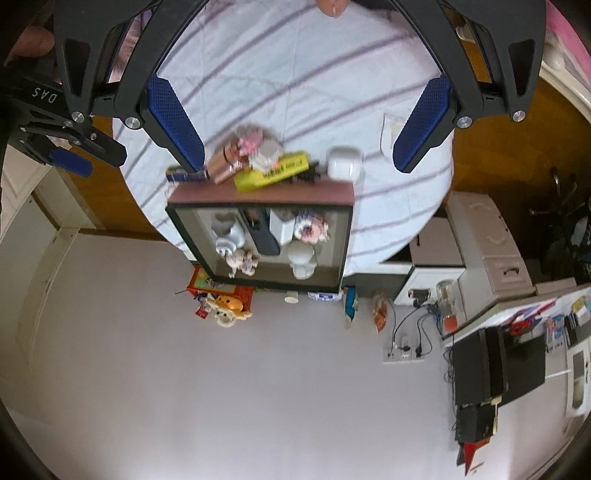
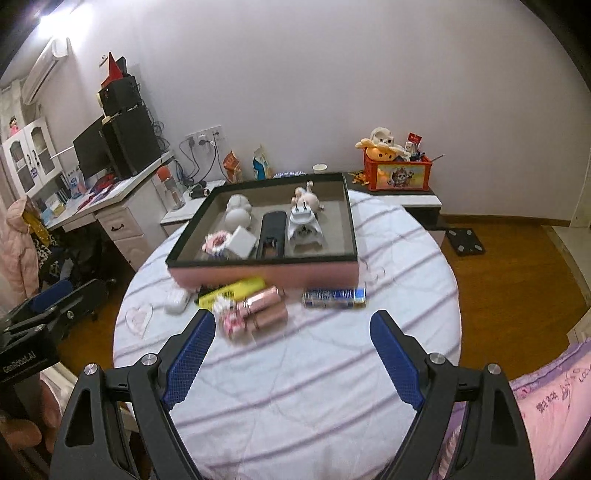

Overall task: Organize rigid objects
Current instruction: 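Withdraw both open tools from the box back over the quilt, then grasp the white earbuds case with the left tool while the right tool grasps the blue box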

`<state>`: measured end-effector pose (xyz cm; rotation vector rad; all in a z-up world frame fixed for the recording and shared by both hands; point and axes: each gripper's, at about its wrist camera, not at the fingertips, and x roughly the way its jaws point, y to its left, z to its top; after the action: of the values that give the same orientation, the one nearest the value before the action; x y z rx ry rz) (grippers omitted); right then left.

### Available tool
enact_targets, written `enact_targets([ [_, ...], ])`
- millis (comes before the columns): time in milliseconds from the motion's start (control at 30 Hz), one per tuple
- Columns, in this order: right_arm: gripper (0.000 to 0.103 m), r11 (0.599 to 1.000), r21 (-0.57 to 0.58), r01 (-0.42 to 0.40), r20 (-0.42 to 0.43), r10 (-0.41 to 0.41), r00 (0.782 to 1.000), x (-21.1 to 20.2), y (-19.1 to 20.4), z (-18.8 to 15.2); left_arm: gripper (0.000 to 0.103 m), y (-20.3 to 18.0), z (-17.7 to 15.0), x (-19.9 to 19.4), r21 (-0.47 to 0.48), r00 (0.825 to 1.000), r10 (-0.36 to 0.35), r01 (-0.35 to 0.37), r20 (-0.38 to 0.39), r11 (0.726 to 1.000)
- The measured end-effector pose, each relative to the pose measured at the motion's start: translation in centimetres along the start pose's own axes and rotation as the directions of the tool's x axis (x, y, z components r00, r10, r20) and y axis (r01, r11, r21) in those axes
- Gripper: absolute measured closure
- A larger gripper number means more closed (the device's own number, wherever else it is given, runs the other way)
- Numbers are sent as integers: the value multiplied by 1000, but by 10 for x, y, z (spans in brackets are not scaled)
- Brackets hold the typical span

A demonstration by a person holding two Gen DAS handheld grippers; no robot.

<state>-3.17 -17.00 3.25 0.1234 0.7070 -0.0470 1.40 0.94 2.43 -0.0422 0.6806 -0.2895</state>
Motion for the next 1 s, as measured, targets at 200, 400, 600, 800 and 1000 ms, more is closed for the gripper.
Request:
enact_targets([
  [200,16,1000,13,9,-54,-8,998,4,-8,-28,0,13,-37,9,-36,997,13,-16,-81,999],
  [400,16,1000,22,17,-73,-15,997,11,-11,-31,0,19,-44,18,-42,994,22,-26,-110,999],
  [600,16,1000,12,24,-96,-23,995,27,-12,-28,0,27,-40,42,-40,989,55,-61,-134,997],
  [800,16,998,26,59,-135,-55,989,55,-23,-24,0,40,-36,85,-32,980,95,-102,-174,994],
  [1000,16,995,39,94,-183,-86,979,96,-35,-13,0,52,-32,137,-7,965,145,-150,-218,989],
])
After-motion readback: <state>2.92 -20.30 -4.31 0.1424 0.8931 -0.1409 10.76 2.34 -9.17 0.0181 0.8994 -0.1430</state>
